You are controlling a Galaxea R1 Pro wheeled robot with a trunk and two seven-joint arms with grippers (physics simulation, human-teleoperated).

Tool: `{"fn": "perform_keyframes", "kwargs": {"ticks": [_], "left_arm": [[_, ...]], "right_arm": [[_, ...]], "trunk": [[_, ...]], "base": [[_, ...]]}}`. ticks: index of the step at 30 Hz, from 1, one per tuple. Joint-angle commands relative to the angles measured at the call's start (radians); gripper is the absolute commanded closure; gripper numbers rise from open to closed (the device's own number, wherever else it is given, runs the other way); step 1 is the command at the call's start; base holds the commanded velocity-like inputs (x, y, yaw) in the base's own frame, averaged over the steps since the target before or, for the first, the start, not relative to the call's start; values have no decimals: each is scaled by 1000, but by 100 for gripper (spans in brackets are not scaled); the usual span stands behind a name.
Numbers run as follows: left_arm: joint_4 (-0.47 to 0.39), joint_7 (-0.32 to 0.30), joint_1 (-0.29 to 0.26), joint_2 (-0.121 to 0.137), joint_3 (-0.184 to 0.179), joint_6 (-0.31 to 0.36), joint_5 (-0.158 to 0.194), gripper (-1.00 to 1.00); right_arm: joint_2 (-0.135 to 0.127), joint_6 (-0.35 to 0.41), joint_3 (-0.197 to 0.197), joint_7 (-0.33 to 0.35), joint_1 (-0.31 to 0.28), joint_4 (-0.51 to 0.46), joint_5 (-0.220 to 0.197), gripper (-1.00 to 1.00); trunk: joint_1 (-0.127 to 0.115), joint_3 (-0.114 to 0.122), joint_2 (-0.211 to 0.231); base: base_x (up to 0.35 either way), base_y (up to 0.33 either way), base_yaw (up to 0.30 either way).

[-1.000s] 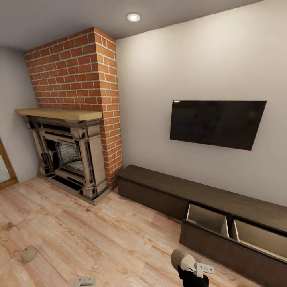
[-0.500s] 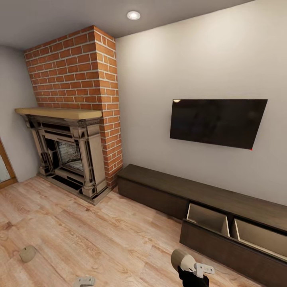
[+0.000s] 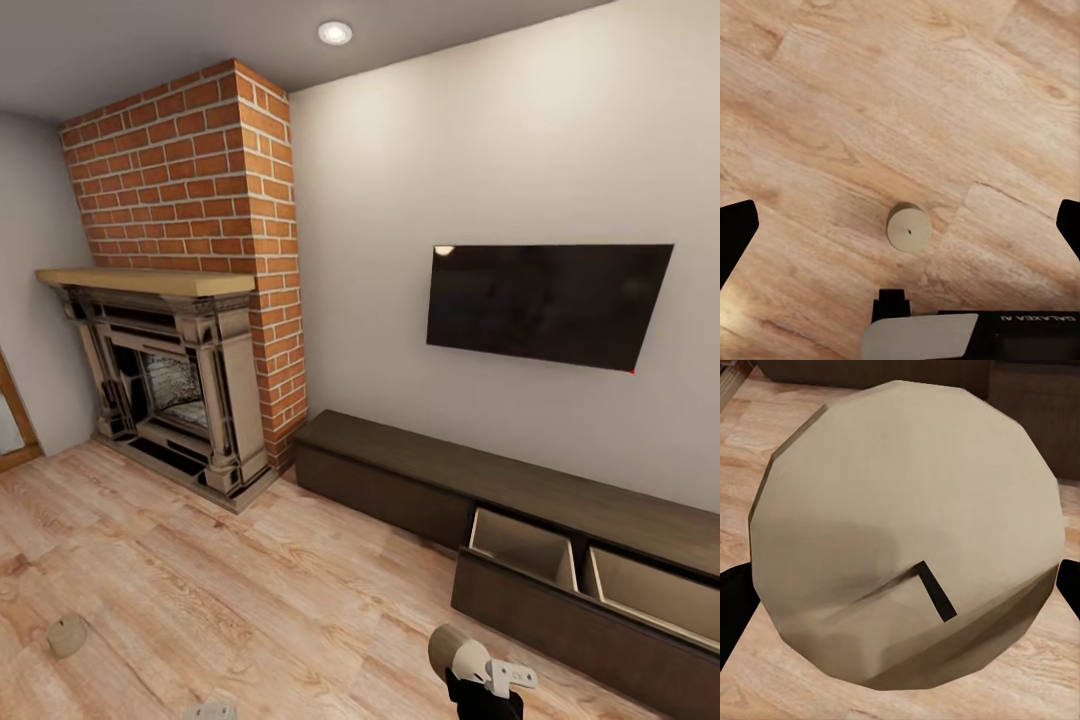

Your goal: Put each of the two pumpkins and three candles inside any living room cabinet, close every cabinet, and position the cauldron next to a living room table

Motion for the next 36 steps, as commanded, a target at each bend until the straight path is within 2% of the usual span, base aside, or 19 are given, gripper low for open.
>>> {"fn": "perform_keyframes", "kwargs": {"ticks": [1, 31, 36], "left_arm": [[-2, -4, 0, 0, 3, 7, 1, -100], [-2, -10, 0, 0, 3, 11, 1, -100], [-2, -11, 0, 0, 3, 66, 3, -100]], "right_arm": [[0, -4, 2, 5, -1, 1, -11, 100], [0, -4, 2, 3, -1, 2, -10, 100], [0, -4, 2, 3, -1, 2, -10, 100]], "trunk": [[4, -5, -8], [119, -99, -218], [138, -114, -253]], "base": [[0, 0, 0], [0, 0, 0], [0, 0, 0]]}}
